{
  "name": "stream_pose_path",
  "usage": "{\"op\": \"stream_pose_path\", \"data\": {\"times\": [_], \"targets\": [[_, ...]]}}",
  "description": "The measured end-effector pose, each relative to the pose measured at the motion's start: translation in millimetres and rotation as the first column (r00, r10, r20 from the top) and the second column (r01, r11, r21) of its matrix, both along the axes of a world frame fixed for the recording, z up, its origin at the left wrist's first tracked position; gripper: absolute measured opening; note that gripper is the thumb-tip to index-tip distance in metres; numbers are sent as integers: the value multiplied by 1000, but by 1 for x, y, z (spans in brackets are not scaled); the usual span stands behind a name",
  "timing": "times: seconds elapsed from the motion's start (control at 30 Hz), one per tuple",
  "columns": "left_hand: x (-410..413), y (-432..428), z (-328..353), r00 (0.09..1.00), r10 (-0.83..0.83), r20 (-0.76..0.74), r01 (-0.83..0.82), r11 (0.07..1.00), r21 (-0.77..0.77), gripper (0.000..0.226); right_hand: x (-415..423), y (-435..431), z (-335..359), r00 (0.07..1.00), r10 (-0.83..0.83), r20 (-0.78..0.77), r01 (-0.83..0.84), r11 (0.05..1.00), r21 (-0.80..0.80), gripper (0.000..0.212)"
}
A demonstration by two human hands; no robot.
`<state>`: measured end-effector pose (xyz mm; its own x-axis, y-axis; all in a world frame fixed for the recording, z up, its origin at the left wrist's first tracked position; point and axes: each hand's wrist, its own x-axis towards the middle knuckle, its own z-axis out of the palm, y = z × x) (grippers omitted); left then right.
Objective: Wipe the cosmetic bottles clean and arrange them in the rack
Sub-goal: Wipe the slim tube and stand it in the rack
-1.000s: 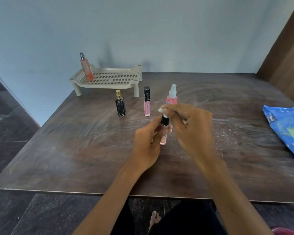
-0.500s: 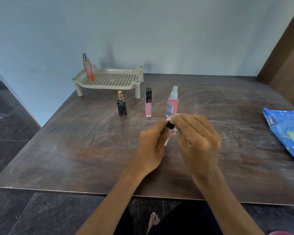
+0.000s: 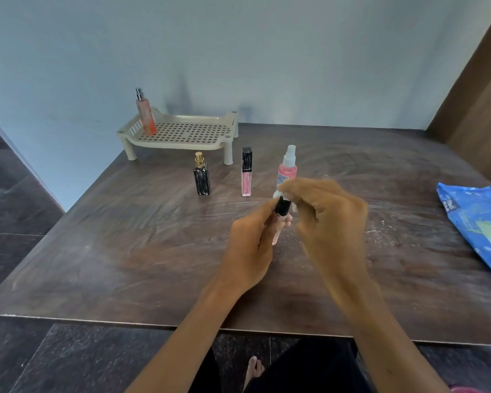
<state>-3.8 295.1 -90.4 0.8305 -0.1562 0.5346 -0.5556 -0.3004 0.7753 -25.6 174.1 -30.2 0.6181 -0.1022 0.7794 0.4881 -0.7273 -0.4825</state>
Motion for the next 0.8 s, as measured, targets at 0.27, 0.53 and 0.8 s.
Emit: {"op": "stream_pose_path", "data": {"times": [0.27,0.53,0.8], "targets": [[0,1,-1,1000,-15,-10,15,1000,26,24,15,-7,18,950,45,-309,-53,998,-19,23],[-1,1,0,999,4,-38,-4,1000,-15,24,1,0,-5,946,96,-310,-5,959,283,22],[-3,4,2,999,27,-16,-27,999,25,40,-9,14,-37,917,111,-383,62,909,412,23]]}}
